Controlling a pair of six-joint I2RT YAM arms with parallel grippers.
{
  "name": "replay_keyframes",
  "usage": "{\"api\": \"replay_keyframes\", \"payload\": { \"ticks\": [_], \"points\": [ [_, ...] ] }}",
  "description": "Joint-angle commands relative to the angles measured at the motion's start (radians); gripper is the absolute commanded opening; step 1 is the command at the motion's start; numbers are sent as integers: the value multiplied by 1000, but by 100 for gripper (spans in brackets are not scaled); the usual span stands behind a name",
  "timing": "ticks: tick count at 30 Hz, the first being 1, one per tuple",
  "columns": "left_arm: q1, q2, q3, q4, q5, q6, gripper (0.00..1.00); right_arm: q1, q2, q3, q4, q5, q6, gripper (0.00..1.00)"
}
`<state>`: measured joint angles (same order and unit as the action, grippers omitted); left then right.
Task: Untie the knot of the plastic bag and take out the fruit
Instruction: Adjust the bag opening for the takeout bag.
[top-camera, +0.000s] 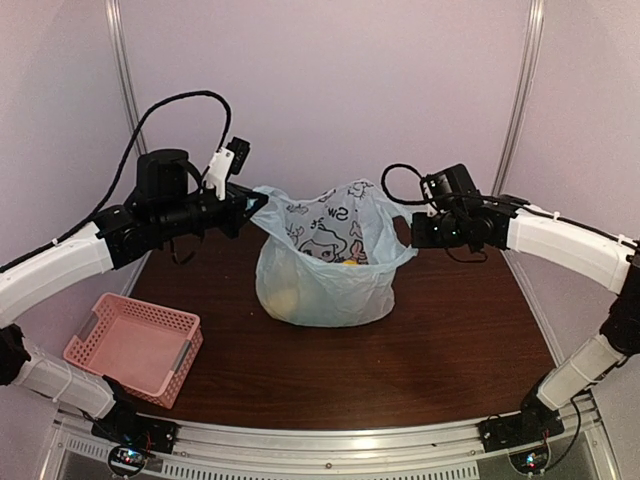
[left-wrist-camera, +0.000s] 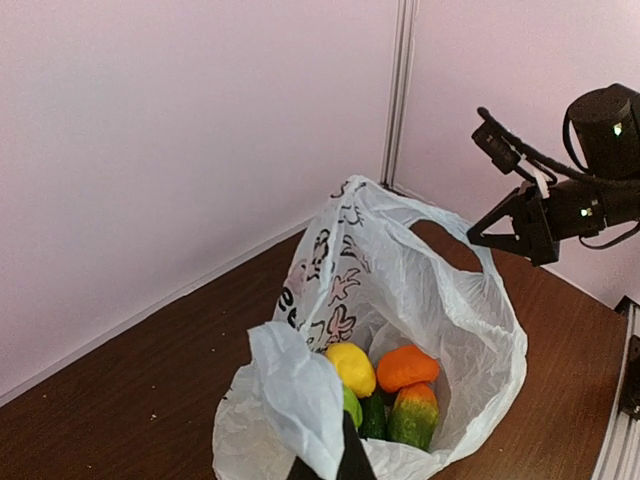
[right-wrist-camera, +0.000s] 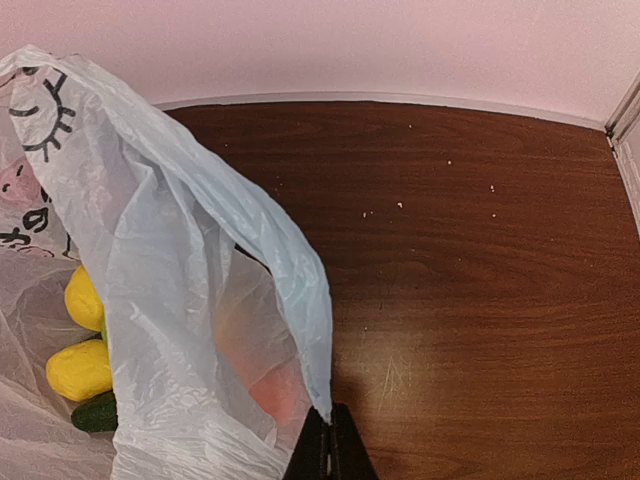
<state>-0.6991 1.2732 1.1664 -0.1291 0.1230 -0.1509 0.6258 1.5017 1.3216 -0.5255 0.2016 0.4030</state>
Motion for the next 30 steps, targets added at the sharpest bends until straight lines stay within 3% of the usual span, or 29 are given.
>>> {"api": "replay_keyframes", "payload": {
  "ticks": [1,9,15,19,30],
  "points": [
    [4,-28,-12,28,-24,-18,0,-37,-67,-115,112,-94,96,0],
    [4,-77,-76,31,-49,-125,0,-71,-132,-196,124,-92,115,0],
    [15,-207,-245,71,-139,-369,0,-78,-162,-185,97,-86,89,0],
    [65,-264,-352,56,-69,-484,0,-79,-168,-239,114,-103,93,0],
    [235,-295,-485,6,-4,-545,0,-79,-206,-358,169,-142,115,0]
  ]
}}
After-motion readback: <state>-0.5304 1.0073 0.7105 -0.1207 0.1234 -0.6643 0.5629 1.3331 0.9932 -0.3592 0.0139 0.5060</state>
